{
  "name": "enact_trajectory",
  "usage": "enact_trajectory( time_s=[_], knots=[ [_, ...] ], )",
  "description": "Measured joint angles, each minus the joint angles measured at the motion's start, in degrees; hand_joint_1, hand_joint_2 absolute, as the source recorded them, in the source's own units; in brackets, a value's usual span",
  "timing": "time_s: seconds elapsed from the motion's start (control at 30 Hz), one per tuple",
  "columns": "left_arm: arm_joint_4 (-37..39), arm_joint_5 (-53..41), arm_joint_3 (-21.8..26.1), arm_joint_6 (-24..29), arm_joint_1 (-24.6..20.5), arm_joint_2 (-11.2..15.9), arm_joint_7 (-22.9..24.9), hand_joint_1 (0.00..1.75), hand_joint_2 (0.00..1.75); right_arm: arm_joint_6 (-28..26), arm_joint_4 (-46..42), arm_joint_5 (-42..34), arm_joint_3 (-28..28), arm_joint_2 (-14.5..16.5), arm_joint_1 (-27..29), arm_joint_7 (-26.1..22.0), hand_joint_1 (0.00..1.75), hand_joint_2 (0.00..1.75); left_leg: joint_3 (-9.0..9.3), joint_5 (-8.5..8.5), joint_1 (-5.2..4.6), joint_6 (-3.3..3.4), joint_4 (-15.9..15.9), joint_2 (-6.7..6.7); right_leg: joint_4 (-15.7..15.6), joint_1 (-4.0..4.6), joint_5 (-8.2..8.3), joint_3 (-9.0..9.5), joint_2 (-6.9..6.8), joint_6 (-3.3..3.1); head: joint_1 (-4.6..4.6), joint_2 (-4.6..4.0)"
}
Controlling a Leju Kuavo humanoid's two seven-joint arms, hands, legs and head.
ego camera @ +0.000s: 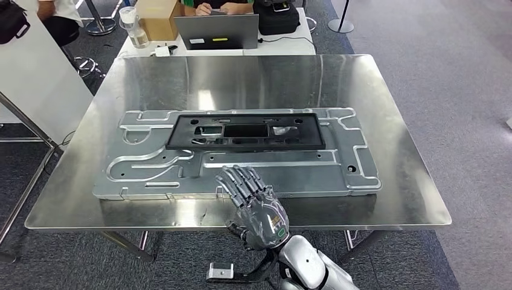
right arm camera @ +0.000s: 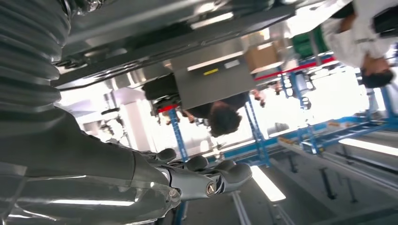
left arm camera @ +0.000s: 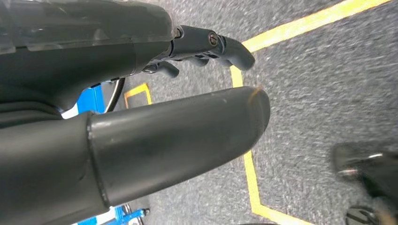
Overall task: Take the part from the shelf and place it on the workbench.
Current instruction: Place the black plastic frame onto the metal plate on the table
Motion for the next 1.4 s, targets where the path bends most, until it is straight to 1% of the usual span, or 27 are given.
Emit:
enact_trajectory(
  time_s=[0.07,0.13,0.2,0.27,0.33,0.37,0.4,0.47,0.5,0.53,0.57,0.63,0.7,0.73,0.77,0.83,0.9,0.97,1.0,1.03,1.1,1.13,1.17,1.23,1.27,1.33,1.4],
  knots=[
    [-0.01,0.09,0.36,0.16,-0.02,0.01,0.1,0.0,0.0,-0.95,-0.85,0.2,1.67,0.0,0.26,0.0,0.0,1.75,1.39,1.01,0.04,-0.18,2.28,0.01,0.59,0.09,1.14,-1.98,-0.09,0.14,-0.01,0.0],
    [-0.02,0.14,0.6,0.32,-0.08,0.02,0.18,0.0,0.0,-1.91,-1.93,0.55,3.22,0.0,0.6,-0.01,0.0,0.87,6.38,3.63,0.08,-0.05,-2.89,0.0,1.45,0.09,2.09,-3.83,-0.09,0.48,-0.01,0.0],
    [-0.02,0.16,0.7,0.39,-0.19,0.01,0.22,0.0,0.0,-2.5,-3.0,0.79,4.39,0.0,0.9,-0.03,0.0,0.0,11.78,3.13,-0.14,0.45,-10.58,-0.12,2.28,0.21,2.87,-5.1,-0.1,1.06,-0.01,0.0],
    [-0.02,0.24,0.86,0.45,-0.23,-0.01,0.22,0.0,0.0,-2.86,-3.79,0.25,5.33,0.0,1.14,-0.21,0.0,0.0,13.5,2.09,-0.47,1.24,-13.89,-0.24,2.47,0.31,3.8,-5.46,-0.13,1.74,0.0,0.0],
    [-0.01,0.35,1.05,0.49,-0.19,-0.14,0.2,0.0,0.0,-3.15,-4.13,-1.74,6.19,-0.01,1.63,-0.85,0.0,0.0,12.55,3.12,-0.39,2.22,-13.93,-0.07,2.38,0.27,4.32,-5.78,0.01,2.38,0.02,0.0],
    [-0.01,0.4,1.17,0.5,-0.23,-0.21,0.19,0.0,0.0,-3.27,-4.22,-2.9,6.58,-0.02,2.0,-1.18,0.0,0.0,11.86,3.86,-0.28,2.76,-14.02,0.09,3.06,0.22,3.13,-6.26,0.15,2.68,0.04,0.0],
    [0.0,0.43,1.3,0.5,-0.24,-0.27,0.17,0.0,0.0,-3.37,-4.31,-3.85,6.92,-0.03,2.36,-1.48,0.0,0.0,11.01,4.71,-0.14,3.22,-14.12,0.26,4.8,0.14,0.72,-6.97,0.28,2.98,0.04,0.0],
    [0.0,0.44,1.56,0.51,-0.25,-0.28,0.14,0.0,0.0,-3.48,-4.42,-4.74,7.45,-0.03,2.78,-1.81,0.0,0.0,9.14,6.28,-0.13,3.76,-14.09,0.49,11.06,-0.08,-5.71,-8.45,0.39,3.46,0.05,0.0],
    [0.0,0.44,1.68,0.52,-0.23,-0.27,0.12,0.0,0.0,-3.5,-4.43,-5.18,7.63,-0.04,2.85,-2.07,0.0,0.0,8.13,7.06,-0.17,3.79,-14.0,0.56,14.52,-0.17,-7.71,-8.86,0.39,3.65,0.04,0.0],
    [0.0,0.5,1.78,0.56,-0.22,-0.27,0.04,0.0,0.0,-3.51,-4.42,-5.92,7.76,-0.04,2.91,-2.48,0.0,0.0,7.1,7.79,-0.21,3.75,-13.88,0.62,16.96,-0.23,-8.16,-8.73,0.39,3.76,0.04,0.0],
    [0.0,0.69,1.87,0.7,-0.24,-0.28,-0.2,0.0,0.0,-3.55,-4.41,-7.57,7.88,-0.04,2.97,-3.33,0.0,0.0,6.01,8.49,-0.23,3.66,-13.7,0.67,17.93,-0.27,-7.33,-7.81,0.39,3.78,0.04,0.0],
    [0.0,1.29,2.11,1.5,-0.54,-0.74,-0.72,0.0,0.0,-3.73,-4.38,-13.63,8.13,0.09,3.23,-6.08,0.0,0.0,4.05,9.74,-0.25,3.4,-13.28,0.71,13.97,-0.26,-4.42,-3.0,0.38,3.46,0.03,0.0],
    [0.0,1.71,2.37,2.64,-1.21,-1.75,-0.77,0.0,0.0,-4.48,-4.14,-22.14,8.21,0.61,3.84,-8.84,0.0,0.0,2.82,10.9,-0.39,2.9,-12.93,0.56,5.39,0.01,-4.81,3.62,0.32,2.78,0.01,0.0],
    [0.0,1.74,2.49,2.99,-1.47,-2.12,-0.68,0.0,0.0,-5.35,-3.85,-26.54,7.99,0.9,4.51,-9.78,0.0,0.0,2.61,11.48,-0.41,2.55,-12.95,0.49,2.11,0.2,-5.66,5.74,0.31,2.43,0.03,0.0],
    [0.0,1.72,2.61,3.04,-1.58,-2.37,-0.67,0.0,0.0,-6.58,-3.47,-30.88,7.54,1.1,5.42,-10.56,0.0,0.0,2.58,12.04,-0.37,2.14,-13.11,0.48,0.22,0.43,-6.3,6.72,0.3,2.08,0.02,0.0],
    [0.0,1.64,2.99,2.58,-1.21,-2.32,-0.85,0.0,0.0,-9.28,-2.05,-39.4,5.72,1.5,7.86,-12.21,0.0,0.0,2.58,12.78,-0.21,1.33,-13.5,0.58,-0.52,0.45,-5.36,6.27,0.33,1.3,0.04,0.0],
    [0.0,1.32,3.33,2.17,-0.39,-2.1,-1.11,0.0,0.0,-10.41,1.03,-48.4,2.37,2.73,10.76,-15.9,0.0,0.0,1.65,9.64,-0.11,0.8,-11.43,0.53,-0.86,0.22,-3.74,5.05,0.38,0.43,-0.03,0.0],
    [0.0,0.73,3.44,2.49,0.37,-1.94,-1.25,0.0,0.0,-9.44,6.43,-56.96,-3.28,4.97,14.05,-22.6,0.0,0.0,-0.07,3.22,-0.03,0.51,-5.27,0.41,-0.89,0.21,-2.31,3.38,0.18,-0.03,-0.09,0.0],
    [0.0,0.61,3.51,2.84,0.59,-1.91,-1.19,0.0,0.0,-8.16,10.24,-60.26,-7.4,6.31,15.38,-26.74,0.0,0.0,-0.76,1.01,-0.03,0.37,-1.53,0.39,-0.76,0.26,-1.67,2.44,-0.05,-0.04,-0.11,0.0],
    [0.0,0.73,3.67,3.12,0.71,-1.88,-1.03,0.0,0.0,-6.46,14.77,-62.49,-12.27,7.63,16.11,-30.81,0.0,0.0,-0.91,0.37,-0.03,0.28,1.48,0.39,-0.51,0.31,-1.04,1.46,-0.28,0.01,-0.11,0.0],
    [0.0,1.44,4.32,3.39,0.74,-1.85,-0.59,0.0,0.0,-3.72,25.36,-64.73,-23.47,9.8,15.53,-37.46,0.0,0.0,1.17,2.89,-0.03,0.33,2.83,0.38,0.31,0.31,0.05,-0.65,-0.58,0.26,-0.11,0.0],
    [-0.01,1.83,4.7,3.4,0.68,-1.83,-0.42,0.0,0.0,-3.4,30.9,-65.02,-29.08,10.49,14.53,-39.12,0.0,0.0,3.64,4.42,-0.02,0.43,0.66,0.33,0.83,0.27,0.46,-1.61,-0.62,0.5,-0.11,0.0],
    [-0.01,2.08,5.01,3.41,0.57,-1.82,-0.33,0.0,0.0,-3.87,36.29,-65.13,-34.41,10.91,13.36,-39.56,0.0,0.0,7.0,4.72,-0.04,0.56,-3.06,0.19,1.42,0.29,0.78,-2.44,-0.65,0.79,-0.11,0.0],
    [-0.02,2.34,5.44,3.44,0.29,-1.84,-0.35,0.0,0.0,-5.47,46.32,-65.12,-43.83,11.36,11.21,-38.36,0.0,0.0,12.4,2.87,-0.22,1.12,-10.61,-0.19,2.48,0.42,1.39,-3.6,-0.74,1.48,-0.08,0.0],
    [-0.02,2.36,5.65,3.46,0.2,-1.87,-0.4,0.0,0.0,-6.08,50.46,-65.1,-47.67,11.54,10.4,-37.61,0.0,0.0,13.59,1.88,-0.36,1.54,-12.77,-0.3,2.71,0.5,1.82,-3.91,-0.8,1.83,-0.06,0.0],
    [-0.02,2.34,6.06,3.49,0.22,-1.98,-0.48,0.0,0.0,-6.58,56.68,-64.95,-53.12,11.94,9.45,-36.28,0.0,0.0,13.13,2.2,-0.48,2.67,-13.73,-0.1,2.65,0.41,2.78,-4.3,-0.79,2.55,-0.07,0.0],
    [-0.02,2.28,6.31,3.52,0.23,-2.15,-0.51,0.0,0.0,-6.66,61.3,-64.8,-56.9,12.27,8.89,-33.99,0.0,0.0,12.04,3.63,-0.42,3.77,-14.06,0.38,3.99,0.12,0.66,-5.12,-0.34,3.24,-0.07,0.0]
  ],
)
